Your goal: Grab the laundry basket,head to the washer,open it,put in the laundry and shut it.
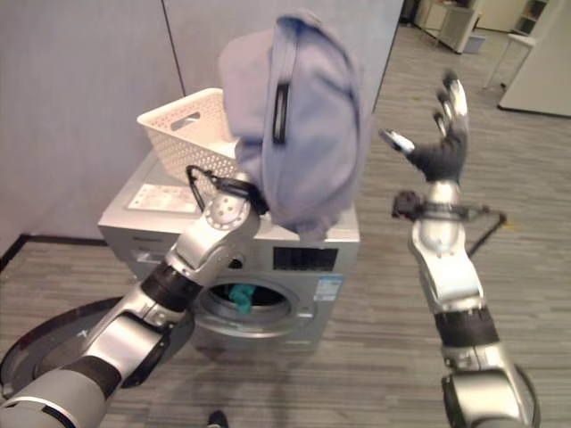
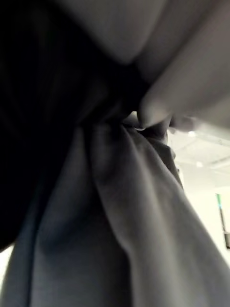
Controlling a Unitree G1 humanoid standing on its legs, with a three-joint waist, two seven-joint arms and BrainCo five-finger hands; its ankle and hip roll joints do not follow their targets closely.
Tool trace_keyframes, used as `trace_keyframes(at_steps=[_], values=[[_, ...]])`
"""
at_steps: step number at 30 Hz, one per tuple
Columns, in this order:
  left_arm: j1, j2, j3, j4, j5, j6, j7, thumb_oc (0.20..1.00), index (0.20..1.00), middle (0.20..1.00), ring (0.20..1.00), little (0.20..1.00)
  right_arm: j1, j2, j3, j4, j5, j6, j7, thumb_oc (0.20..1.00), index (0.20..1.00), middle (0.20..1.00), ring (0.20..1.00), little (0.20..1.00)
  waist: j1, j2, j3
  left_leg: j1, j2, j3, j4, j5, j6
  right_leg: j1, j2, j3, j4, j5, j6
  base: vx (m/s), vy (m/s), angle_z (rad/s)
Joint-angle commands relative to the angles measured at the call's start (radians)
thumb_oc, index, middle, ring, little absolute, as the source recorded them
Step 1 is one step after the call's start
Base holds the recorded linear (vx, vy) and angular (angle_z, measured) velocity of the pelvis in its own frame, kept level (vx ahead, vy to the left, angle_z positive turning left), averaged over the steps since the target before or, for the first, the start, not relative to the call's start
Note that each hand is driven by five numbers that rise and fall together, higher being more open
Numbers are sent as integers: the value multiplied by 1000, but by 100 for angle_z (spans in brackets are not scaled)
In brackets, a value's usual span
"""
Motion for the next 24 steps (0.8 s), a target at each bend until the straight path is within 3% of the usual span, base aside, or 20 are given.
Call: trace_keyframes(at_steps=[1, 6, 9, 11, 14, 17, 24], values=[[-34, 6, 67, -32, 96, -98, 9, 200, 200, 200, 200, 200, -2, -33, -41, -14, -92, -47, -24, 1000, 1000, 1000, 1000, 1000, -16, 38, -35, -75, 42, 40, 5, 47, -25, 46, -10, -1, -10, -126, -3, 39, -17, -20], [216, 53, 169, -236, 132, -104, -36, 200, 200, 200, 200, 200, 266, 12, -177, 47, -212, -12, -67, 1000, 1000, 1000, 1000, 1000, -11, 40, -35, -75, 38, 12, 17, 31, -37, 57, -12, 7, -13, -136, -8, -8, -30, -5], [370, 63, 210, -315, 116, -110, -83, 200, 200, 200, 200, 200, 377, 54, -237, 180, -232, 4, -107, 1000, 1000, 1000, 1000, 1000, 6, 38, -26, -86, 37, -2, 27, 30, -37, 61, -10, -4, -16, -139, -12, 6, -56, 7], [568, 105, 267, -418, 73, -123, -169, 200, 200, 200, 200, 200, 448, 88, -278, 363, -217, 23, -120, 1000, 1000, 1000, 1000, 1000, 32, 39, -16, -99, 34, -18, 34, 31, -37, 63, -6, -20, -19, -142, -16, -1, -55, 10], [692, 120, 308, -484, 26, -119, -215, 200, 200, 200, 200, 200, 477, 107, -283, 479, -198, 23, -127, 1000, 1000, 1000, 1000, 1000, 44, 39, -14, -107, 32, -27, 39, 28, -36, 66, -4, -30, -24, -142, -19, 0, -28, 17], [817, 131, 347, -522, -15, -114, -246, 200, 200, 200, 200, 200, 490, 127, -275, 711, -156, 22, -135, 1000, 1000, 1000, 1000, 1000, 72, 40, -4, -119, 27, -42, 40, 28, -36, 68, 1, -46, -33, -144, -23, -4, -25, 25], [1052, 144, 439, -510, 14, -116, -266, 200, 200, 200, 200, 200, 475, 205, -236, 1104, 11, -15, -59, 1000, 1000, 1000, 1000, 1000, 135, 48, 15, -139, 14, -67, 31, 35, -35, 69, 4, -83, -47, -144, -27, 5, -11, 25]])
